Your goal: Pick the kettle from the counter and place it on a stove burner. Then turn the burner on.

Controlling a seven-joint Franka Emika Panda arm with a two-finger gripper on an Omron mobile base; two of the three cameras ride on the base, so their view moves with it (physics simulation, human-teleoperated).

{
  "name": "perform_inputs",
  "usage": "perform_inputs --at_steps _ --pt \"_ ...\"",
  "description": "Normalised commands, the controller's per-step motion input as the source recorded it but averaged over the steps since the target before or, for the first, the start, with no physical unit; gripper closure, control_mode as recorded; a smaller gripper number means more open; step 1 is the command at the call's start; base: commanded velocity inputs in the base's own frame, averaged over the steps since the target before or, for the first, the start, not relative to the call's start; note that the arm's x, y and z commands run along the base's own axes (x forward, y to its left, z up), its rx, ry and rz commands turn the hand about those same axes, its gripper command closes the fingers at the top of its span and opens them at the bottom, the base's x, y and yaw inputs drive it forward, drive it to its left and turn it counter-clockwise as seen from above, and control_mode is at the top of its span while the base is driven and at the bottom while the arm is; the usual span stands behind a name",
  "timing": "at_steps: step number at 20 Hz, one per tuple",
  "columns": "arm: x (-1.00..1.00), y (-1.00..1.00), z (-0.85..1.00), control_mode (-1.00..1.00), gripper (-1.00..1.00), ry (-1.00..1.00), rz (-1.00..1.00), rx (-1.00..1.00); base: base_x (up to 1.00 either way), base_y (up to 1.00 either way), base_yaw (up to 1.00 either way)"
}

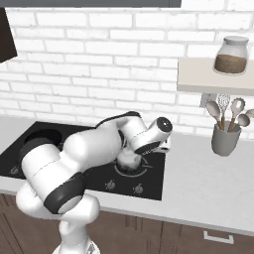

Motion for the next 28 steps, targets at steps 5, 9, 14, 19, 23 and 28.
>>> perform_inputs --at_steps 5,9,14,19,23,28 --pt "-0.55 0.18 0.03 -1.0 -1.0 0.0 0.0 -0.02 0.0 0.0 0.0" --pt "-0.77 -0.02 0.0 -1.0 -1.0 0.0 0.0 0.0 0.0 0.0 0.0" --pt "-0.61 -0.01 0.0 -1.0 -1.0 0.04 0.0 -0.01 0.0 0.0 0.0" --pt "-0.31 0.0 -0.07 -1.0 -1.0 0.1 0.0 -0.09 0.0 0.0 0.0" --pt "-0.02 0.0 -0.08 -1.0 -1.0 0.12 -0.02 -0.1 0.0 0.0 0.0" --pt "0.0 0.0 -0.16 -1.0 -1.0 0.11 -0.03 -0.09 0.0 0.0 0.0"
